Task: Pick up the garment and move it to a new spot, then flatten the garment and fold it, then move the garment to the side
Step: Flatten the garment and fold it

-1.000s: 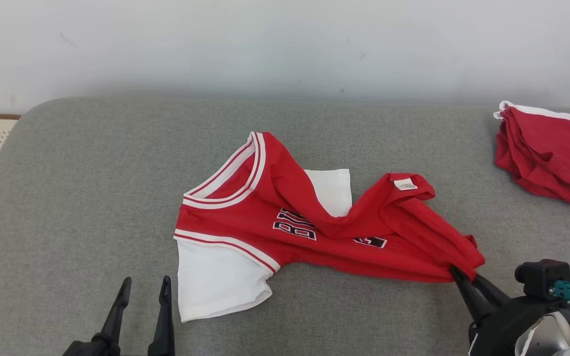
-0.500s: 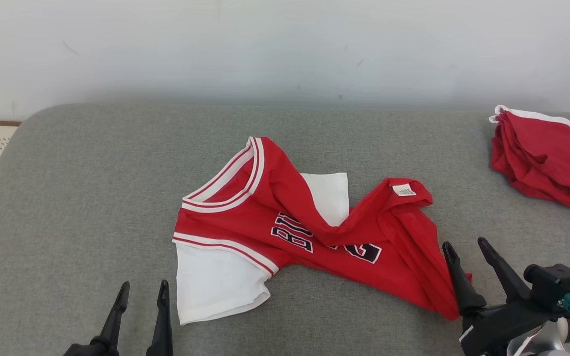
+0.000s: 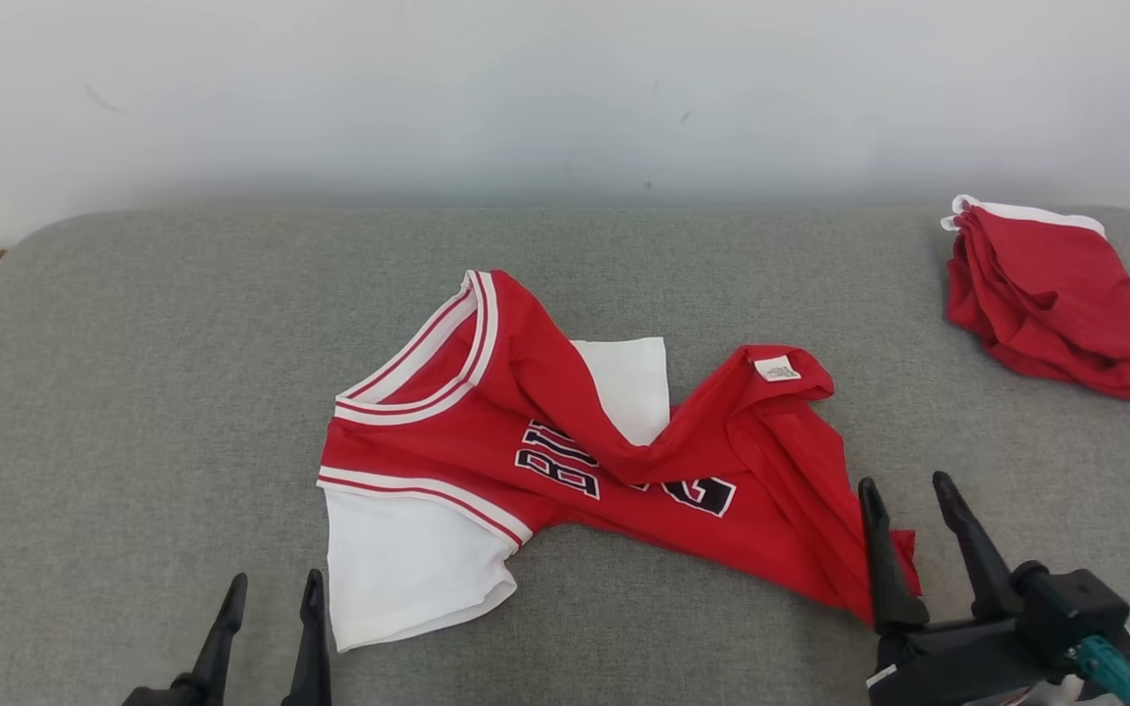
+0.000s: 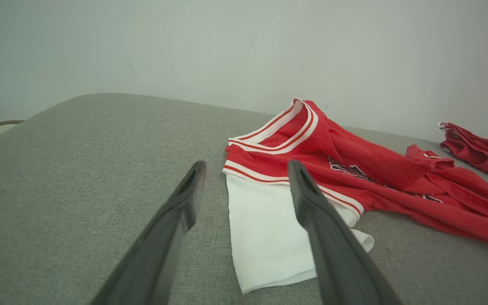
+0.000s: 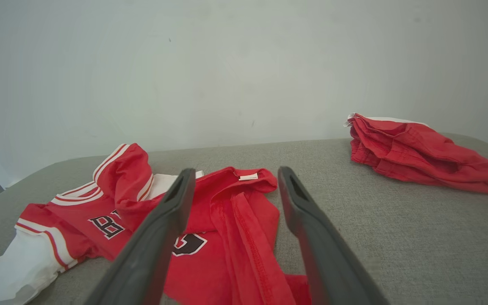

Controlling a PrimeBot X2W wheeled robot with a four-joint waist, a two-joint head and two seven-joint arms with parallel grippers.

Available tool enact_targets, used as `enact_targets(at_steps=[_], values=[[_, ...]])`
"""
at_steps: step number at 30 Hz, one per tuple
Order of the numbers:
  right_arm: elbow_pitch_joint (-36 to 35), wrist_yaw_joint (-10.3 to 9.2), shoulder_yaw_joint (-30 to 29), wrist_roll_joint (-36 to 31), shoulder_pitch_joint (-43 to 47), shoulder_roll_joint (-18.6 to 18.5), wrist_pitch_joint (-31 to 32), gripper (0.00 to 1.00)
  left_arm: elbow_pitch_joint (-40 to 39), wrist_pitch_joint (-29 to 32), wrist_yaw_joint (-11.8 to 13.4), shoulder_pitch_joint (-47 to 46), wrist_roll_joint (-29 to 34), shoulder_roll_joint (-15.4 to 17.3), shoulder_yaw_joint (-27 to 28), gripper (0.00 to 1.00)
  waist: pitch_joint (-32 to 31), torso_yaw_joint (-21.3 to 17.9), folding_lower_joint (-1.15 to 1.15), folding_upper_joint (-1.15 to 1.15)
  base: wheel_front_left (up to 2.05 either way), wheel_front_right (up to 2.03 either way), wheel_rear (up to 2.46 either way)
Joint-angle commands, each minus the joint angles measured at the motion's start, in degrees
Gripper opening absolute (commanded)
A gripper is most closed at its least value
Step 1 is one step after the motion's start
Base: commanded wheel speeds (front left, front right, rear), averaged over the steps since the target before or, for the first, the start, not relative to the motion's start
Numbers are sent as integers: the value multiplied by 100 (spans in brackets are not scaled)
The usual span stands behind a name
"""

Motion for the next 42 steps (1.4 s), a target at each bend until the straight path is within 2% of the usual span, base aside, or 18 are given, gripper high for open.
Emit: enact_targets(at_steps=[1, 11, 20, 25, 26, 27, 31, 42], values=[[43, -1, 11, -55, 89, 44, -40, 100, 76, -33, -16, -45, -2, 0, 8, 100, 25, -29, 0, 0, 0, 0, 0], [276, -1, 136, -196, -210, 180, -160, 100, 1093, -33, -254, -387, -36, 1, 3, 100, 223, -311, 0, 0, 0, 0, 0], [408, 0, 185, -200, -323, 195, -225, 100, 2111, -33, -238, -704, 80, 22, 80, 100, 346, -535, 0, 0, 0, 0, 0], [440, -1, 192, -216, -349, 203, -233, 100, 2504, -15, -342, -780, -9, 12, 29, 100, 355, -527, 0, 0, 0, 0, 0], [446, -1, 195, -219, -351, 202, -236, 100, 2522, -15, -355, -801, -23, 11, 13, 16, 353, -516, 0, 0, 0, 0, 0], [449, -1, 194, -221, -352, 197, -240, 100, 2501, -15, -364, -812, -30, 9, -9, 0, 349, -496, 0, 0, 0, 0, 0], [464, -1, 174, -226, -312, 179, -250, 100, 2361, -19, -344, -826, -54, 11, -40, 0, 301, -333, 0, 0, 0, 0, 0], [599, -1, 20, -218, -166, 139, -256, 100, 1667, -21, -239, -376, -19, 10, 106, 0, 31, 410, 0, 0, 0, 0, 0]])
